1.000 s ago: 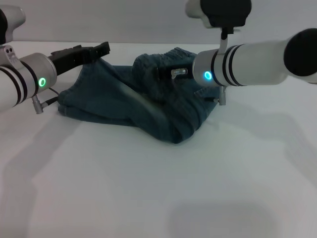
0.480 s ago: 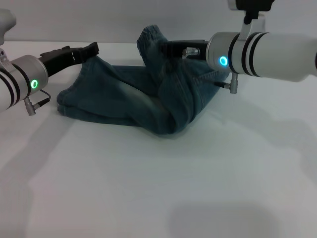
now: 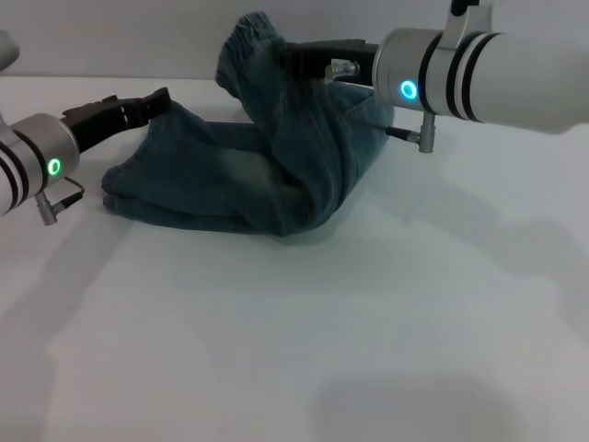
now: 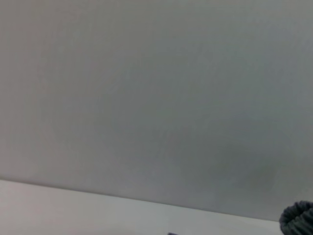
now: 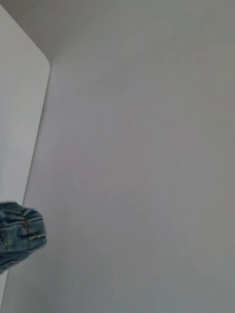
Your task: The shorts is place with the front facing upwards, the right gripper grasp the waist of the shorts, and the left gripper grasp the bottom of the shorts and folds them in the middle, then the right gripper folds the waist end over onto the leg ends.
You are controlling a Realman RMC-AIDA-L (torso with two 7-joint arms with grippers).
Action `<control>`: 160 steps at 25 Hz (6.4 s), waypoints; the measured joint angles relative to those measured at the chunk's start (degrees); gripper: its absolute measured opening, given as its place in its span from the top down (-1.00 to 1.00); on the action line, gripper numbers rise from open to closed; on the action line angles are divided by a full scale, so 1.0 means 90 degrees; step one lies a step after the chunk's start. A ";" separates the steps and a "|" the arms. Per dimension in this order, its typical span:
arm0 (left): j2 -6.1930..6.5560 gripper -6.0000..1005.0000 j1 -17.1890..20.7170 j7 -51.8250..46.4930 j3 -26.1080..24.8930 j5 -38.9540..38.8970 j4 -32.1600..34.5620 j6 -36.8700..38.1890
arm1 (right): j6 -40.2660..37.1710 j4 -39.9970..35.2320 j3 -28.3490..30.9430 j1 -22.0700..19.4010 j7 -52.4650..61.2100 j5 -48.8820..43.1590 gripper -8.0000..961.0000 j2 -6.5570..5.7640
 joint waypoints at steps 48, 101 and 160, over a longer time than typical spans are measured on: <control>-0.0031 -0.65 0.1506 -0.0274 0.0062 -0.0067 0.1013 0.1709 | 0.0222 0.1163 -0.0830 0.2075 -0.0103 0.0199 0.99 0.0103; -0.0016 -0.65 0.1589 -0.1113 0.4087 0.1941 0.1362 0.7049 | -0.9660 0.3050 -0.5667 -0.0808 0.1760 -0.2965 0.00 0.0118; -0.0044 -0.65 0.0668 -0.5104 0.5157 0.3150 -0.2679 0.9127 | -1.1866 0.4581 -0.4032 -0.2967 0.0956 -0.0602 -0.03 0.0095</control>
